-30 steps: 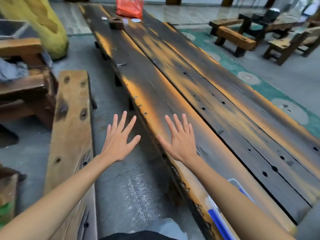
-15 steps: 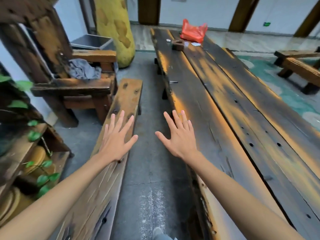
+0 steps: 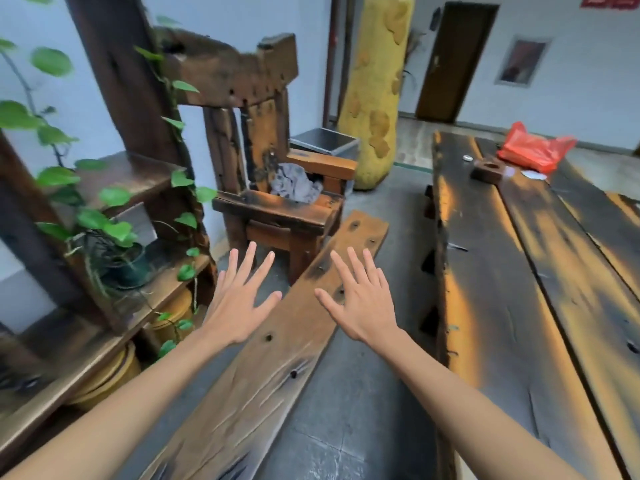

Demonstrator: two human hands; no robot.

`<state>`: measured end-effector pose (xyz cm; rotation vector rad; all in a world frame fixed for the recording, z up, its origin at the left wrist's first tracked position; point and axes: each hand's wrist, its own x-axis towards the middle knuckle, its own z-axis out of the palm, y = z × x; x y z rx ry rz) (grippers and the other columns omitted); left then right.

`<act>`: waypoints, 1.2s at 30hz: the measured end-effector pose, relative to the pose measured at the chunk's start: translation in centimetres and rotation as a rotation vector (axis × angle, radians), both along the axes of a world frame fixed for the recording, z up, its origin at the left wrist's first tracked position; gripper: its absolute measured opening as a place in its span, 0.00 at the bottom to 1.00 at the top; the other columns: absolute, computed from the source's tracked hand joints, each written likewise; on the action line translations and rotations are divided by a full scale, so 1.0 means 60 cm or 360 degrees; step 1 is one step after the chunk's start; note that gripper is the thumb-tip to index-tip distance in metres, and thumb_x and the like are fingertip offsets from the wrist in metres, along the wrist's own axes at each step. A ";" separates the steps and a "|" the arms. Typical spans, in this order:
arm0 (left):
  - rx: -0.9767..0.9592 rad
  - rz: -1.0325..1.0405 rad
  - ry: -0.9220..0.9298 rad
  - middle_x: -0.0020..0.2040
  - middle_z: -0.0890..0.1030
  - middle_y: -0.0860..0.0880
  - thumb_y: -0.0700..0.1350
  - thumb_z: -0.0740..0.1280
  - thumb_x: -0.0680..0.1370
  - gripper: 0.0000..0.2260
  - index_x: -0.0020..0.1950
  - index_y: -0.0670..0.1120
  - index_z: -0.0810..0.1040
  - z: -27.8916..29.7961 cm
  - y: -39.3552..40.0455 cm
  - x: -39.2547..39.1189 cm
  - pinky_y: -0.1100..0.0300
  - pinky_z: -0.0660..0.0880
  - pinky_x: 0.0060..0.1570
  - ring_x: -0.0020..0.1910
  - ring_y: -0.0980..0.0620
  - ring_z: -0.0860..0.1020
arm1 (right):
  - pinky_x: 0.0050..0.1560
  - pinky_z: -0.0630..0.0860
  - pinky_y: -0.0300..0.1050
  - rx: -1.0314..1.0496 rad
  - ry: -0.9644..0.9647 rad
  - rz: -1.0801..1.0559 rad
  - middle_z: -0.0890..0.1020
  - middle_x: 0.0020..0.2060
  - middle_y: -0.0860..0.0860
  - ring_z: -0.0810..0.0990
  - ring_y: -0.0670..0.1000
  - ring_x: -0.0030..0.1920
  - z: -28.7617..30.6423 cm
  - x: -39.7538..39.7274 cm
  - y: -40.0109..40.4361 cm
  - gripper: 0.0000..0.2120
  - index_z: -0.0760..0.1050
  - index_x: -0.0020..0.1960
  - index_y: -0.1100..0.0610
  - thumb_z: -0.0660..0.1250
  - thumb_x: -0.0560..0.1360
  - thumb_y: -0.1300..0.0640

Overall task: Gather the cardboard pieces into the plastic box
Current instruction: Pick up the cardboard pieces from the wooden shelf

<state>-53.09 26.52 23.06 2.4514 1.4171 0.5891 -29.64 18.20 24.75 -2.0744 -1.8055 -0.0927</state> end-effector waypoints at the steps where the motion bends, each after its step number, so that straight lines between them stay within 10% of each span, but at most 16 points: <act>1: 0.0013 0.0046 0.0002 0.82 0.35 0.55 0.62 0.58 0.81 0.32 0.82 0.61 0.47 0.006 0.006 -0.011 0.39 0.44 0.77 0.79 0.47 0.32 | 0.80 0.52 0.57 0.0010 0.0010 0.0047 0.53 0.83 0.49 0.45 0.54 0.83 0.006 -0.007 0.018 0.39 0.51 0.83 0.43 0.50 0.77 0.27; 36: 0.0392 0.1249 0.0141 0.83 0.38 0.51 0.56 0.61 0.81 0.33 0.83 0.55 0.49 0.234 -0.038 -0.611 0.37 0.47 0.77 0.80 0.43 0.36 | 0.80 0.53 0.53 0.0001 0.0174 0.1286 0.42 0.83 0.51 0.43 0.54 0.83 0.201 -0.562 0.302 0.37 0.44 0.84 0.47 0.57 0.81 0.37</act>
